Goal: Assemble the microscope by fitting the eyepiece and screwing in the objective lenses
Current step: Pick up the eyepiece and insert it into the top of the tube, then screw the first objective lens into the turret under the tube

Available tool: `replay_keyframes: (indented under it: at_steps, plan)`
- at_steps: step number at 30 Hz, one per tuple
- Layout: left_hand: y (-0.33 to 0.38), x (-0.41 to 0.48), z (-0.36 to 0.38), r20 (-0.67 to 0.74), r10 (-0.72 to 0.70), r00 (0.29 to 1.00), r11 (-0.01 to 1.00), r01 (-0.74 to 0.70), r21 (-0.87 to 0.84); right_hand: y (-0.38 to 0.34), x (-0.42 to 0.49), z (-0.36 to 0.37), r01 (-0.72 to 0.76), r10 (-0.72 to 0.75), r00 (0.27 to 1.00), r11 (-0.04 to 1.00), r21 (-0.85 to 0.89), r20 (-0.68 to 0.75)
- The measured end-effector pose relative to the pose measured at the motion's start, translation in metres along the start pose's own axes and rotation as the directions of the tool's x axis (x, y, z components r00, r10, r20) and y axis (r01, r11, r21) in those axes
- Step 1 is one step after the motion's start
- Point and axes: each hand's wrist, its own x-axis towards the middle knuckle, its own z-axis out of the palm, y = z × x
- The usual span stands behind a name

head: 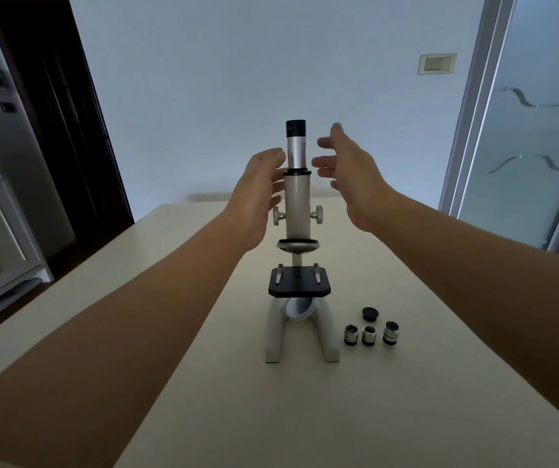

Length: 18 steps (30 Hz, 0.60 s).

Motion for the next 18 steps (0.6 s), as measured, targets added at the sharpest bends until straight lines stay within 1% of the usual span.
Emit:
replay_keyframes:
  at_steps: [3,6,10,12,15,18]
  plan:
    - [-0.01,-0.005,-0.004,-0.049,0.052,0.997,0.997,-0.049,0.057,0.015,-0.011,-0.009,0.027,-0.028,0.999,0.999,-0.047,-0.022]
    - [-0.02,-0.011,-0.008,-0.176,0.098,0.979,0.994,-0.088,0.062,0.031,-0.02,-0.016,0.031,-0.038,0.997,0.995,-0.092,-0.069]
    - [-0.041,-0.019,-0.018,-0.326,0.134,0.936,0.991,-0.119,0.065,0.055,-0.031,-0.025,-0.021,-0.002,0.991,0.985,-0.173,-0.132]
    - [-0.055,-0.023,-0.024,-0.37,0.109,0.923,0.994,-0.095,0.057,0.066,-0.038,-0.031,-0.026,-0.011,0.988,0.971,-0.236,-0.151]
    - [-0.076,-0.031,-0.03,-0.381,0.045,0.923,0.999,-0.031,0.043,0.083,-0.049,-0.04,-0.062,0.026,0.984,0.978,-0.201,-0.176]
    - [-0.094,-0.04,-0.032,-0.391,-0.002,0.921,1.0,0.012,0.022,0.099,-0.063,-0.048,-0.108,0.075,0.984,0.972,-0.209,-0.16]
